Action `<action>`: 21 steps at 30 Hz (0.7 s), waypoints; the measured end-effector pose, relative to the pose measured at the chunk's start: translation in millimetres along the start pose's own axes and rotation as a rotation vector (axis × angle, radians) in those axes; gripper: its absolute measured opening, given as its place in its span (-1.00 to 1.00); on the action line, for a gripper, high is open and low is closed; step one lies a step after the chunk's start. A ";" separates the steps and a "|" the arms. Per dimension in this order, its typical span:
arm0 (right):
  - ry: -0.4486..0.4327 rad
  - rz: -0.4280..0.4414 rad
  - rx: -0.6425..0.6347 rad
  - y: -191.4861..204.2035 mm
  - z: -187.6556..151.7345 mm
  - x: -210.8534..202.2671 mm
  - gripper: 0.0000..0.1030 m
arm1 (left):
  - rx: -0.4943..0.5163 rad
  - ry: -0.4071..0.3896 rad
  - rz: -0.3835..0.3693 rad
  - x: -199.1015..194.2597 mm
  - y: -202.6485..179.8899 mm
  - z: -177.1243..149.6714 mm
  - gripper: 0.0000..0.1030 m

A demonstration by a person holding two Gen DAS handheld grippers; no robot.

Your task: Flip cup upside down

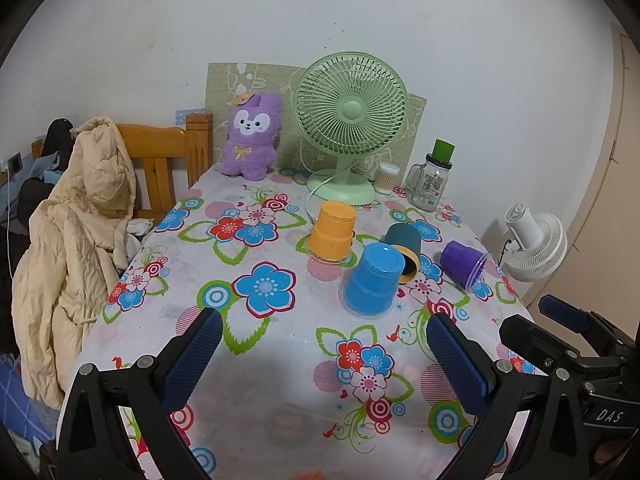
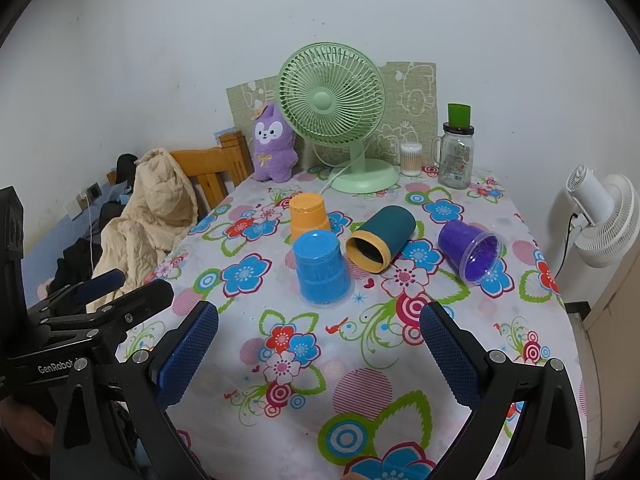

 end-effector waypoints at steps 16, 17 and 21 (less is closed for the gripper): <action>0.007 0.000 -0.009 2.5 0.1 -3.4 0.98 | -0.002 0.005 -0.003 -3.5 0.9 -0.7 1.00; 0.008 0.000 -0.009 2.4 -0.1 -3.4 0.98 | -0.004 0.005 -0.002 -3.3 0.6 -1.1 1.00; 0.011 -0.007 -0.012 -2.1 0.4 -3.2 0.98 | 0.003 0.020 -0.008 0.4 -3.6 -0.4 1.00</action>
Point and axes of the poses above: each gripper's, at about its wrist camera, not at the fingertips, and x roughly the way its jaws point, y to its left, z to its top, the point moved 6 cm from there along x, roughly the way its jaws point, and after that the axes turned 11 degrees about -z, right-handed, at the moved point
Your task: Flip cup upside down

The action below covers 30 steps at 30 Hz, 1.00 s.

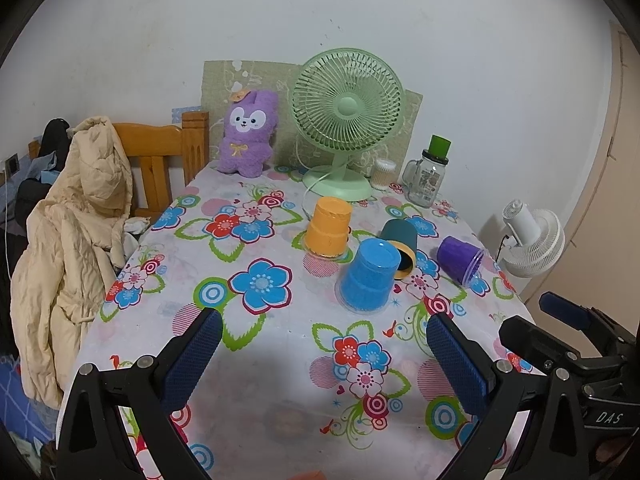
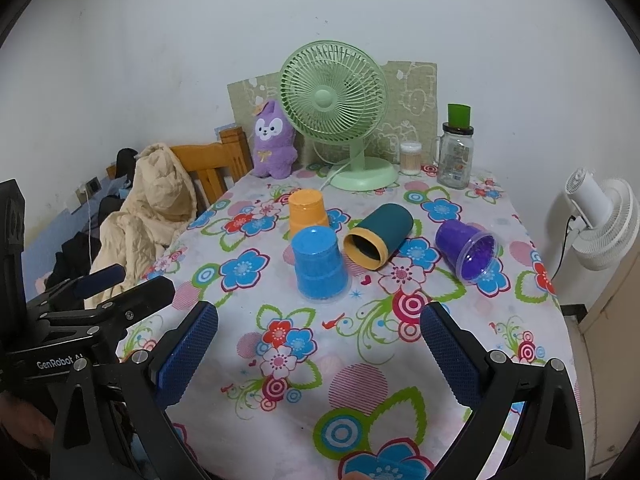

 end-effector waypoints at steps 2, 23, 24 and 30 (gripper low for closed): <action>0.000 -0.012 -0.009 -5.0 2.2 0.8 0.98 | 0.018 0.010 -0.007 3.3 -6.0 2.4 1.00; 0.100 -0.160 -0.014 -136.7 63.6 78.4 0.98 | 0.192 0.153 -0.121 123.7 -79.4 58.7 1.00; 0.117 -0.157 -0.016 -141.5 66.2 86.5 0.98 | 0.205 0.163 -0.118 131.1 -83.6 60.4 1.00; 0.263 -0.132 -0.071 -162.9 76.0 142.1 0.98 | 0.276 0.236 -0.072 176.2 -99.1 65.3 1.00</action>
Point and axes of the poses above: each gripper's, at about its wrist camera, not at the fingertips, and x roughly the way its jaws point, y to its left, z to its top, the point moved 6 cm from there along x, roughly the way its jaws point, and after that the axes turned 11 degrees about -z, right-handed, at the moved point
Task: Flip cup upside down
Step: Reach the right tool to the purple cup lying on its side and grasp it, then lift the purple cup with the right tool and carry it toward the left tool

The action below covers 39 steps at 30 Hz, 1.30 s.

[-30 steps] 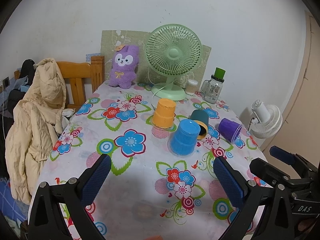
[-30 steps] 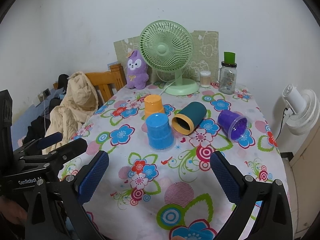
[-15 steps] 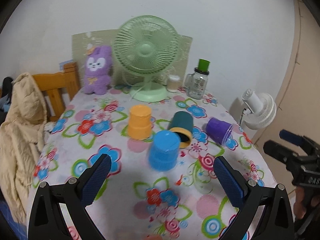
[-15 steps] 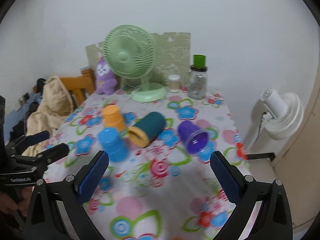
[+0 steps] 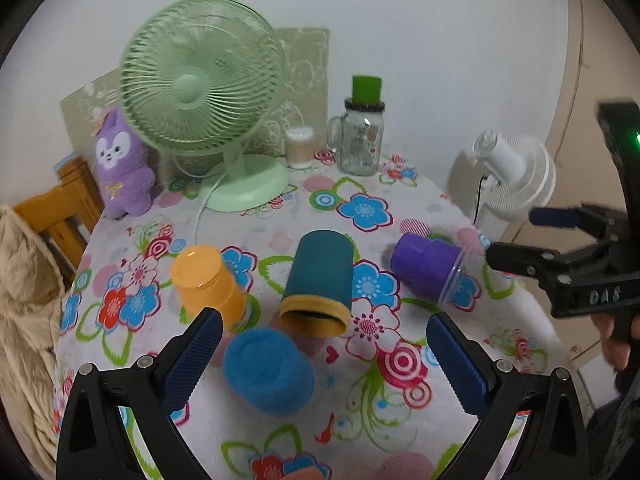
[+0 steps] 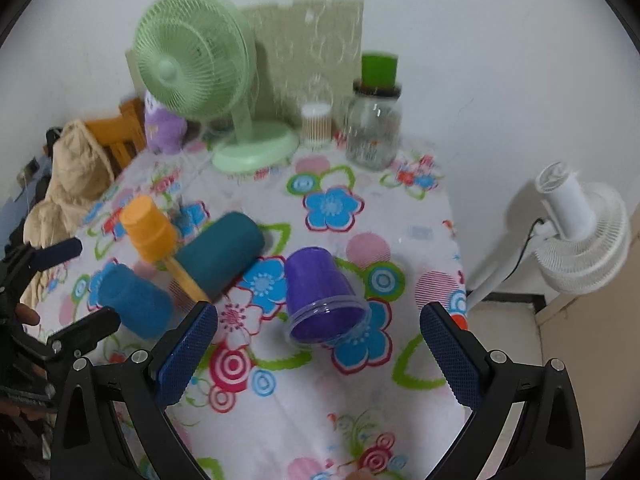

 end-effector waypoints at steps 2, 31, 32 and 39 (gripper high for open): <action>0.056 0.015 -0.047 2.7 4.6 18.6 0.98 | 0.031 0.030 0.005 12.8 -4.8 1.4 1.00; 0.462 0.231 -0.206 31.8 -4.4 114.2 0.23 | 0.144 0.224 0.002 65.3 -24.6 -16.4 1.00; 0.452 0.234 -0.199 31.3 -3.4 108.2 0.23 | 0.143 0.218 0.000 61.1 -25.0 -17.4 1.00; 0.397 0.237 -0.179 32.9 -2.1 62.5 0.23 | 0.137 0.187 -0.016 36.5 -28.9 -28.4 1.00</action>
Point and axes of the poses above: each gripper's, at about its wrist camera, not at the fingertips, and x roughly the way its jaws point, y to its left, z to its top, the point moved 6 cm from there along x, roughly the way its jaws point, and after that the axes turned 11 degrees about -z, right-handed, at the moved point
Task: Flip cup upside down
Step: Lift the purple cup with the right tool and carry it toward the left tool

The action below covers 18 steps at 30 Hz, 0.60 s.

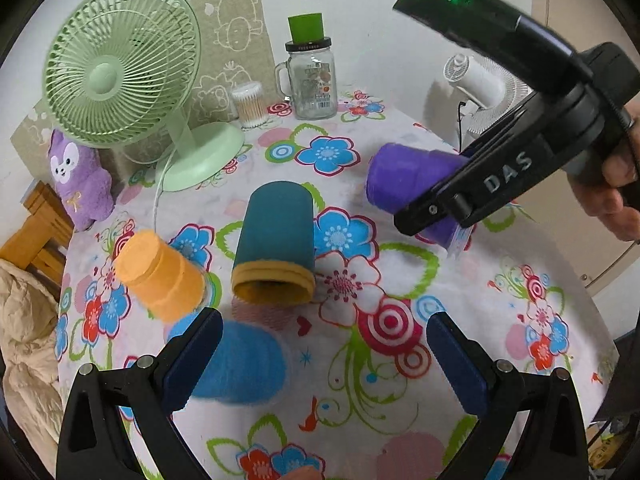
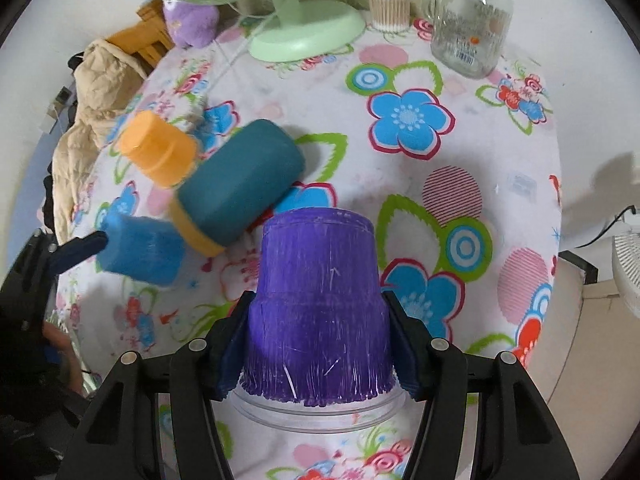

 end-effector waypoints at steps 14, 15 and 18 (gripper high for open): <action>-0.050 -0.043 -0.010 65.9 -53.9 -32.4 0.23 | -0.082 -0.058 -0.036 -45.2 -3.7 -59.0 1.00; -0.063 -0.065 -0.003 70.1 -58.4 -33.4 0.23 | -0.095 -0.064 -0.038 -49.0 -2.9 -64.9 1.00; -0.102 -0.093 0.012 83.7 -74.4 -35.9 0.23 | -0.120 -0.077 -0.032 -58.3 0.5 -77.4 1.00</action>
Point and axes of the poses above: each gripper's, at about its wrist camera, not at the fingertips, and x roughly the way its jaws point, y to its left, z to its top, the point moved 6 cm from there along x, roughly the way its jaws point, and after that the axes turned 11 degrees about -z, right-handed, at the moved point
